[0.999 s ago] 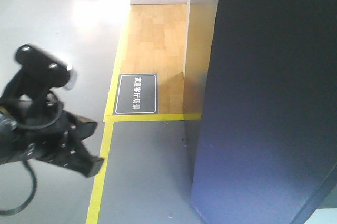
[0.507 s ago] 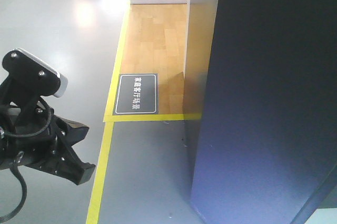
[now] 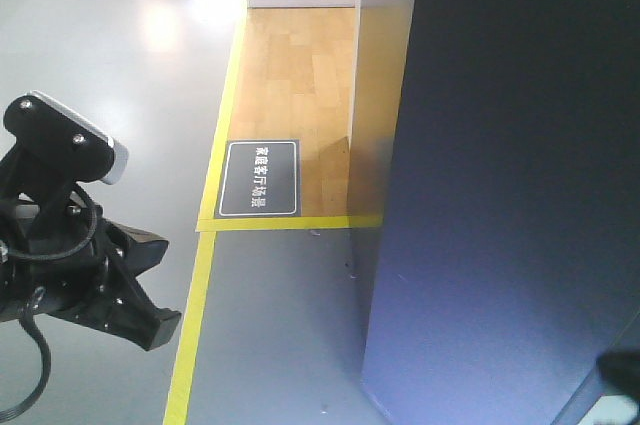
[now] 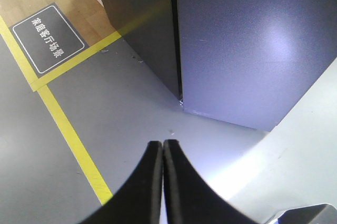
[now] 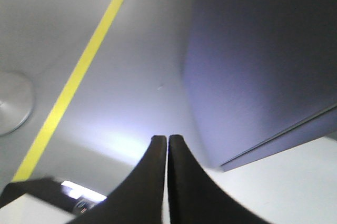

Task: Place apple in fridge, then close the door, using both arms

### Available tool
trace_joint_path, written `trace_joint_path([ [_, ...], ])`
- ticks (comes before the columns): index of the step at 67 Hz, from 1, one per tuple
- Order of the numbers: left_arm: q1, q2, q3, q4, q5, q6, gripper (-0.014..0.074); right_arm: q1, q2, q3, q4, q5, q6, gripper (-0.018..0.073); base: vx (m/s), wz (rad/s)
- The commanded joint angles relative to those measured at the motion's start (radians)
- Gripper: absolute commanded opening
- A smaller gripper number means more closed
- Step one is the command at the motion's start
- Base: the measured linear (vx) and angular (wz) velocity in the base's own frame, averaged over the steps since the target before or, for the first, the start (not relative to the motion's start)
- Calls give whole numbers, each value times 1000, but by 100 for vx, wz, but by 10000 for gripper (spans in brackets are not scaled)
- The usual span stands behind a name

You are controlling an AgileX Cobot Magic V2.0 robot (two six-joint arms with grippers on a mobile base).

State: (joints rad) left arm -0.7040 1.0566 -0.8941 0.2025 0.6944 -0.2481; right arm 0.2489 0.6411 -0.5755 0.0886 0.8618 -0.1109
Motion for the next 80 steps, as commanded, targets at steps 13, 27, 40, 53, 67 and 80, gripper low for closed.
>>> trace_joint_path([
  [13,-4,-16,-24,11,-52,-10,-6,-7,98,-196,-370,-94,279,-7,0,0],
  [27,-4,-16,-24,11,-52,-10,-6,-21,223,-280,-428,-133,287,-3,0,0],
  [40,-4,-16,-24,11,-52,-10,-6,-131,290,-355,-397,-177,253,-3,0,0],
  [53,-4,-16,-24,11,-52,-10,-6,-246,339,-392,-186,-301,96,-3,0,0],
  [67,-4,-16,-24,11,-52,-10,-6,-365,411,-454,-40,-364,-25,-3,0,0],
  [80,-4,-16,-24,11,-52,-10,-6,-410,482,-538,41,-385,-98,-3,0,0],
])
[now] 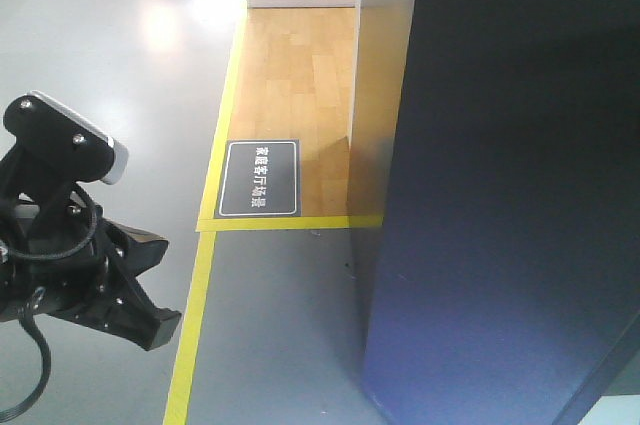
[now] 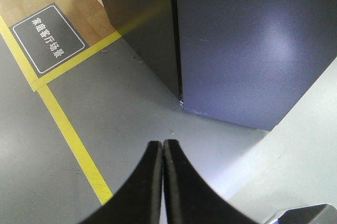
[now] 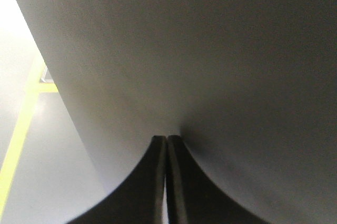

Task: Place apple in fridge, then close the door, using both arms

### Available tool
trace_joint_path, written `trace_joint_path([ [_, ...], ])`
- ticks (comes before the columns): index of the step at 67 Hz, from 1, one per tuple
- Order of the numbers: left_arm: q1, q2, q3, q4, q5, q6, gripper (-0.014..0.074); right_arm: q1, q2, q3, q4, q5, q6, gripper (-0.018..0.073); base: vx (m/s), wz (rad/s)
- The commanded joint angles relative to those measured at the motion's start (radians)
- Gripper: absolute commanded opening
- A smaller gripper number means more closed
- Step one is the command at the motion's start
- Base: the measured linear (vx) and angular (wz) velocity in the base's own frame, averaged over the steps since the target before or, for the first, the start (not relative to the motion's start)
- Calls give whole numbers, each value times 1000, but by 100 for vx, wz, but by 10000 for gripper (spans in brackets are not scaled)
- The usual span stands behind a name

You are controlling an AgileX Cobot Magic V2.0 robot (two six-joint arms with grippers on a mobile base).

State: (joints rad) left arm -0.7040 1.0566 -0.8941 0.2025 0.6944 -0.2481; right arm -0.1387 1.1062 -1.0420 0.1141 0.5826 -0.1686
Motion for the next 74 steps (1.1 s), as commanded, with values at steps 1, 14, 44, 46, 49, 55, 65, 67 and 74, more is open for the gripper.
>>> trace_joint_path([
  [1,-4,-16,-24,11,-52,-10,-6,-23,22,-78,18,-109,-42,-3,0,0],
  [14,-4,-16,-24,11,-52,-10,-6,-23,96,-142,30,-179,-40,-3,0,0],
  [44,-4,-16,-24,11,-52,-10,-6,-23,281,-269,27,-359,-40,-3,0,0],
  [46,-4,-16,-24,11,-52,-10,-6,-24,301,-284,26,-361,-40,-3,0,0],
  [49,-4,-16,-24,11,-52,-10,-6,-28,322,-308,27,-361,-40,-3,0,0],
  [55,-4,-16,-24,11,-52,-10,-6,-37,375,-354,30,-361,-40,-3,0,0],
  [65,-4,-16,-24,11,-52,-10,-6,-52,459,-427,30,-365,-40,-3,0,0],
  [67,-4,-16,-24,11,-52,-10,-6,-52,472,-442,30,-368,-40,-3,0,0],
  [74,-4,-16,-24,11,-52,-10,-6,-52,535,-497,31,-377,-40,-3,0,0],
])
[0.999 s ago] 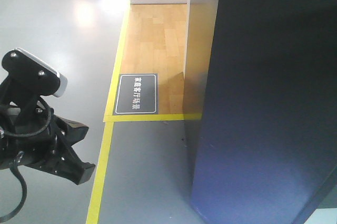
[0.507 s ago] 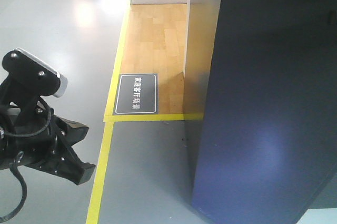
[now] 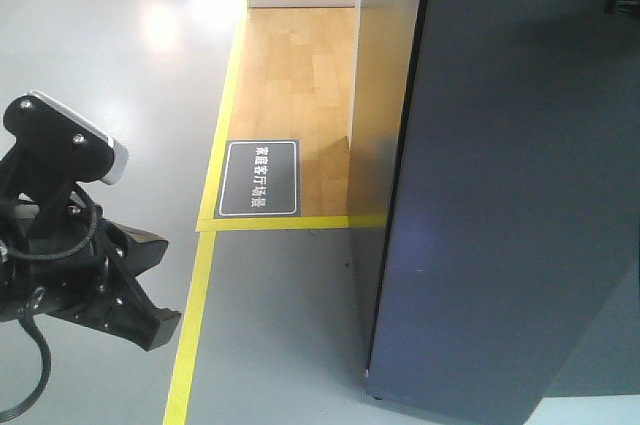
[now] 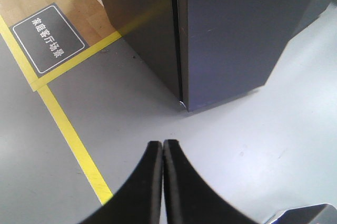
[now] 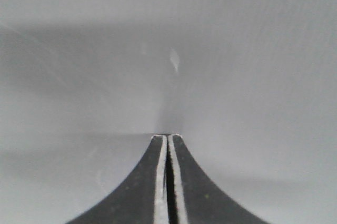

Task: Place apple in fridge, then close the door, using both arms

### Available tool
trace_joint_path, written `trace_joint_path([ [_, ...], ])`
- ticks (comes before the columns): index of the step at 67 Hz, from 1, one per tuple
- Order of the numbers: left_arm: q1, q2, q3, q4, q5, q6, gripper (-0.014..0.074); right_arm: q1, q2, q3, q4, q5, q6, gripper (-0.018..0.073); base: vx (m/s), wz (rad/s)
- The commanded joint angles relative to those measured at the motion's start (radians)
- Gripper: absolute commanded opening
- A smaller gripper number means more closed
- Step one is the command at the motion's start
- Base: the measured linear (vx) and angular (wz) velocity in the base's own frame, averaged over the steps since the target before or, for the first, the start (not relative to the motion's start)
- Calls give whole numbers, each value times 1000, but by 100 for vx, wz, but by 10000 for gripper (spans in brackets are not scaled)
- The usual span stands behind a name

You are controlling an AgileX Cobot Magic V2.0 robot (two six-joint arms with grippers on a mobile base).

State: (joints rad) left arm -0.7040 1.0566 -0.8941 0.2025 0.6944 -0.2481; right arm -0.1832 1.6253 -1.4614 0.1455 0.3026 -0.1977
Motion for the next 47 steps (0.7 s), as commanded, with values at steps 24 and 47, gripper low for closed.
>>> trace_joint_path([
  [24,-4,-16,-24,11,-52,-10,-6,-8,174,-257,0,-67,-11,-3,0,0],
  [47,-4,-16,-24,11,-52,-10,-6,-4,89,-198,11,22,-11,-3,0,0],
])
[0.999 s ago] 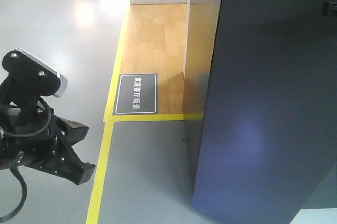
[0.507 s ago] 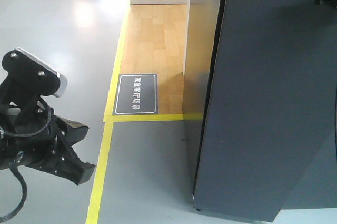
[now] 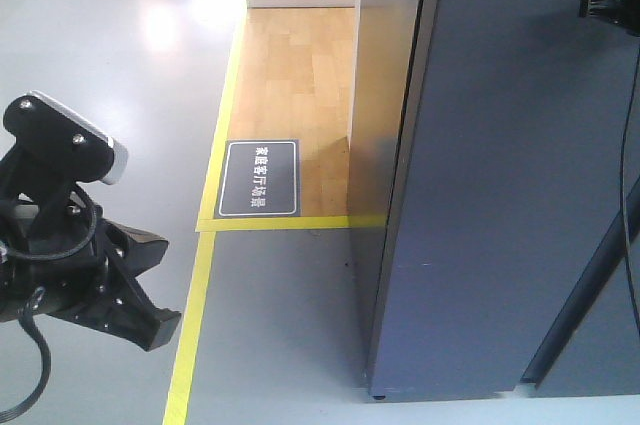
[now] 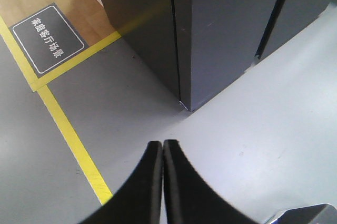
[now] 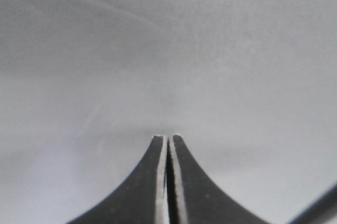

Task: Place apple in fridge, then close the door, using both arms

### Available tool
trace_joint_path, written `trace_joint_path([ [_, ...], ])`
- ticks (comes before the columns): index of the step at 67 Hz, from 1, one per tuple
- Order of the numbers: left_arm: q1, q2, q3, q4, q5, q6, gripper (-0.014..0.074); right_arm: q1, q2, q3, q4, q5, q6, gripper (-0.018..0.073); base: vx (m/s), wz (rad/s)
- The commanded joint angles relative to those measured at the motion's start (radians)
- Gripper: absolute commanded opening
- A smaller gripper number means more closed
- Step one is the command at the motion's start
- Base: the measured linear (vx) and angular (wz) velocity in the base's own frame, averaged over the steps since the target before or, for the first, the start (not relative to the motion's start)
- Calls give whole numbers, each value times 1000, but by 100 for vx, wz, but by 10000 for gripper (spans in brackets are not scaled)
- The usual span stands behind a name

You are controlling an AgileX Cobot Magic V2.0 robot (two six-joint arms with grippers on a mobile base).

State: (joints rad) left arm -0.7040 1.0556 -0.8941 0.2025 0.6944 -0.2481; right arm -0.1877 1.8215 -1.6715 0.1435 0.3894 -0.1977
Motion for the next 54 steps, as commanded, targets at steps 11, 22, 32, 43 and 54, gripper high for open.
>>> trace_joint_path([
  [11,-4,-15,-24,11,-52,-10,-6,1,-224,216,17,-156,-27,-3,0,0],
  [22,-4,-15,-24,11,-52,-10,-6,39,-332,395,17,-126,-84,-3,0,0],
  [32,-4,-15,-24,11,-52,-10,-6,103,-398,495,7,11,-88,-3,0,0],
  [43,-4,-15,-24,11,-52,-10,-6,188,-511,626,-8,61,-35,-3,0,0],
  [54,-4,-15,-24,11,-52,-10,-6,266,-658,766,-29,93,17,-3,0,0],
])
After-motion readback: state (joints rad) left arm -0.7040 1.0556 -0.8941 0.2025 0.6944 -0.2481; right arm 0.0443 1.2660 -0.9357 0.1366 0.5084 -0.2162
